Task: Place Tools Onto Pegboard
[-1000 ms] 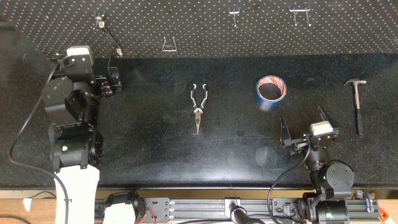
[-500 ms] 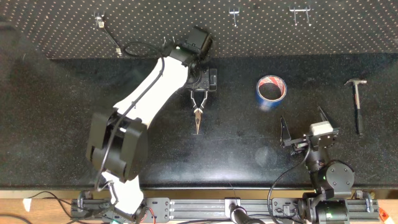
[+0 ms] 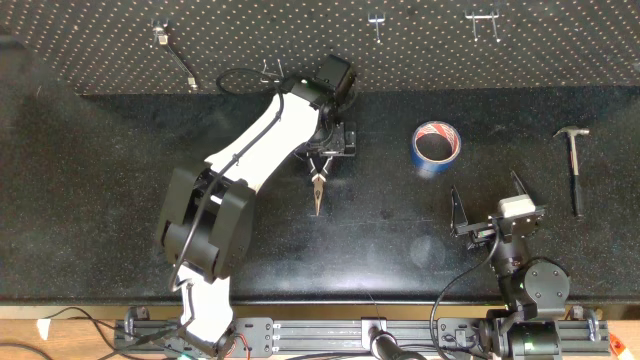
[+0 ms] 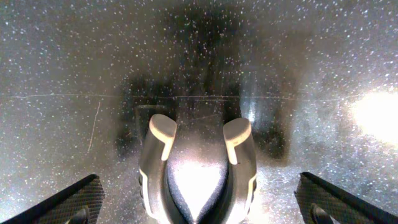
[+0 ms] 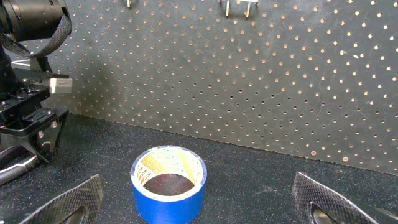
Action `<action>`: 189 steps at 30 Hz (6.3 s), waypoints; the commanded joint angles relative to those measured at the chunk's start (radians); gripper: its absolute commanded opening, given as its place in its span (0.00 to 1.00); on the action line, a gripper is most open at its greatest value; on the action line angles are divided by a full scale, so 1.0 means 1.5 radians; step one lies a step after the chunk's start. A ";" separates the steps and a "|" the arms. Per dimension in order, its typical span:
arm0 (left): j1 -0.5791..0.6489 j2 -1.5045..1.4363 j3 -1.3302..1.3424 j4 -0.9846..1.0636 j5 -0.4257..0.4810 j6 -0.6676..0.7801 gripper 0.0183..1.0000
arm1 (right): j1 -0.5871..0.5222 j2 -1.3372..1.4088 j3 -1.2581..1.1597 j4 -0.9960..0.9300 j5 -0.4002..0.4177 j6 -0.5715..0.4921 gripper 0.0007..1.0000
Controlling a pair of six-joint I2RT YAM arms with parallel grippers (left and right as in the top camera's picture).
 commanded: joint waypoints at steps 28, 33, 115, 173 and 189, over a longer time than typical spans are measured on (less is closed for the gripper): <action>0.111 -0.519 -0.409 0.257 -0.081 0.028 0.01 | 0.002 -0.005 -0.004 -0.001 0.001 -0.007 0.99; 0.131 -0.494 -0.459 0.803 -0.131 0.248 0.01 | 0.002 -0.005 -0.004 -0.001 0.001 -0.007 0.99; 0.344 -1.373 -1.033 0.600 0.042 0.292 1.00 | 0.258 0.856 0.541 0.077 0.108 0.126 0.08; 0.344 -1.373 -1.033 0.600 0.042 0.292 1.00 | -0.457 1.117 0.542 -0.338 0.074 -0.319 0.08; 0.344 -1.373 -1.033 0.600 0.042 0.292 1.00 | -0.038 0.822 0.542 -0.052 -0.069 0.032 0.07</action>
